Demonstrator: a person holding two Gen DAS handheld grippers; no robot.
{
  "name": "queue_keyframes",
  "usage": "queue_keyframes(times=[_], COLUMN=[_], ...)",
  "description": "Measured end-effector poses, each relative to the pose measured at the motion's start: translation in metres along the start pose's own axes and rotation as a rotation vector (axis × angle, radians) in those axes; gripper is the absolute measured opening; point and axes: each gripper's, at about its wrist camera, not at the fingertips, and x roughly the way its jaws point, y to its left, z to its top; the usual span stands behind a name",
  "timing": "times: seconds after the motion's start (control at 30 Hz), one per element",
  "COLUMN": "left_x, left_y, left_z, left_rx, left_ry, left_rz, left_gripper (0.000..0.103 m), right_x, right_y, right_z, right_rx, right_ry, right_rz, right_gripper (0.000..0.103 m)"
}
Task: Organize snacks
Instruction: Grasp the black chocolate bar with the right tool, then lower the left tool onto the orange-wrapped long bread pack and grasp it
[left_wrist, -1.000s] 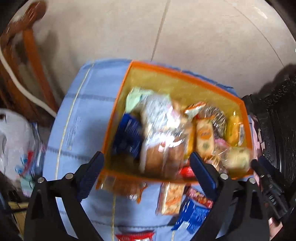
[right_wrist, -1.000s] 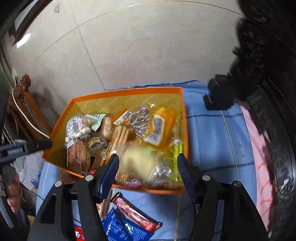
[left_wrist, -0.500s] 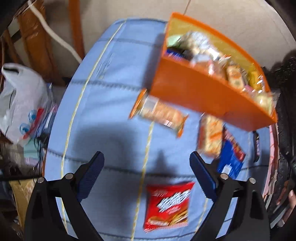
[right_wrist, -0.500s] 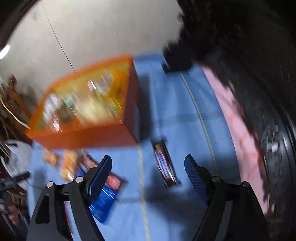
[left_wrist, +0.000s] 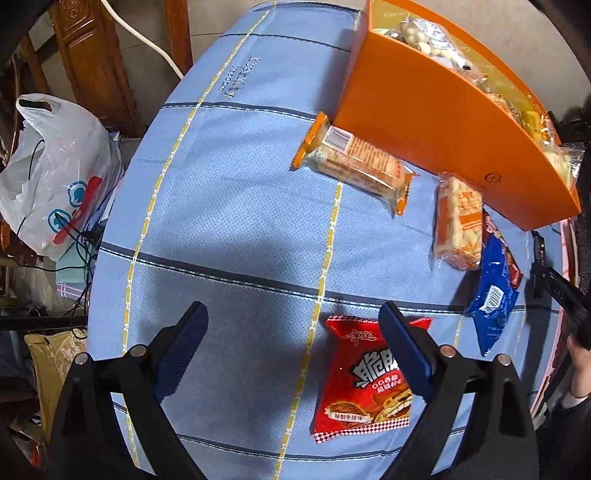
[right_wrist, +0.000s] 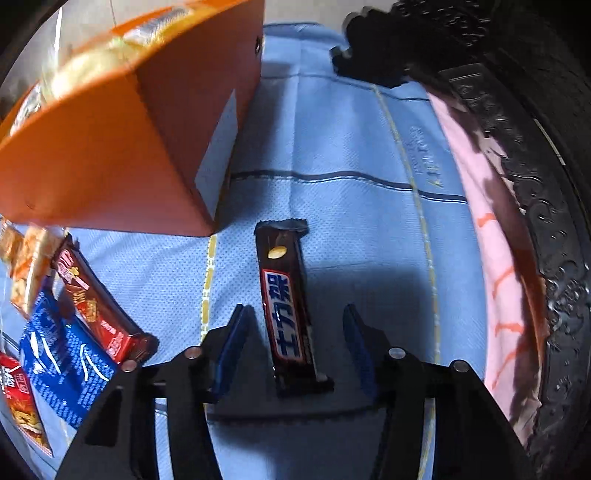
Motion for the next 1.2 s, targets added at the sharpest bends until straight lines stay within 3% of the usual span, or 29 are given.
queue_keyframes(times=[0.13, 0.3, 0.37, 0.43, 0.47, 0.6, 0.8, 0.9, 0.97, 1.07, 1.1, 1.13, 1.2], left_x=[0.006, 0.015, 0.016, 0.016, 0.017, 0.019, 0.016, 0.016, 0.015, 0.018, 0.019, 0.021, 0.022], left_y=[-0.001, -0.004, -0.005, -0.007, -0.008, -0.017, -0.018, -0.013, -0.014, -0.018, -0.018, -0.021, -0.025], left_z=[0.005, 0.012, 0.017, 0.020, 0.022, 0.022, 0.025, 0.035, 0.043, 0.059, 0.065, 0.072, 0.081], left_rx=[0.000, 0.013, 0.023, 0.031, 0.035, 0.069, 0.120, 0.134, 0.169, 0.217, 0.224, 0.227, 0.218], left_ry=[0.008, 0.021, 0.016, 0.009, 0.009, 0.017, -0.014, -0.049, -0.085, -0.128, -0.130, -0.132, -0.134], left_rz=[0.004, 0.011, 0.009, 0.011, 0.007, -0.010, 0.017, 0.037, 0.065, 0.102, 0.107, 0.102, 0.081], left_gripper=[0.091, 0.092, 0.092, 0.092, 0.093, 0.093, 0.093, 0.093, 0.093, 0.093, 0.093, 0.093, 0.093], right_x=[-0.002, -0.012, -0.017, -0.026, -0.031, -0.042, -0.038, -0.023, -0.020, -0.018, -0.015, -0.013, -0.010], right_y=[-0.009, -0.032, -0.039, -0.042, -0.040, -0.026, -0.012, 0.003, 0.007, 0.011, 0.012, 0.010, 0.002], right_z=[-0.003, -0.020, -0.027, -0.034, -0.037, -0.045, -0.034, -0.020, -0.016, -0.010, -0.007, -0.005, -0.003], right_rx=[0.057, 0.225, 0.284, 0.325, 0.319, 0.259, 0.126, 0.009, -0.019, -0.028, -0.024, -0.007, 0.039], right_ry=[-0.012, -0.011, -0.002, -0.006, -0.016, -0.011, -0.043, -0.025, -0.026, -0.020, -0.014, -0.004, 0.006], right_rz=[0.060, 0.234, 0.301, 0.367, 0.379, 0.329, 0.064, -0.036, -0.040, -0.004, 0.011, 0.011, 0.057], right_gripper=[0.037, 0.036, 0.039, 0.053, 0.055, 0.056, 0.075, 0.075, 0.075, 0.061, 0.036, 0.024, 0.019])
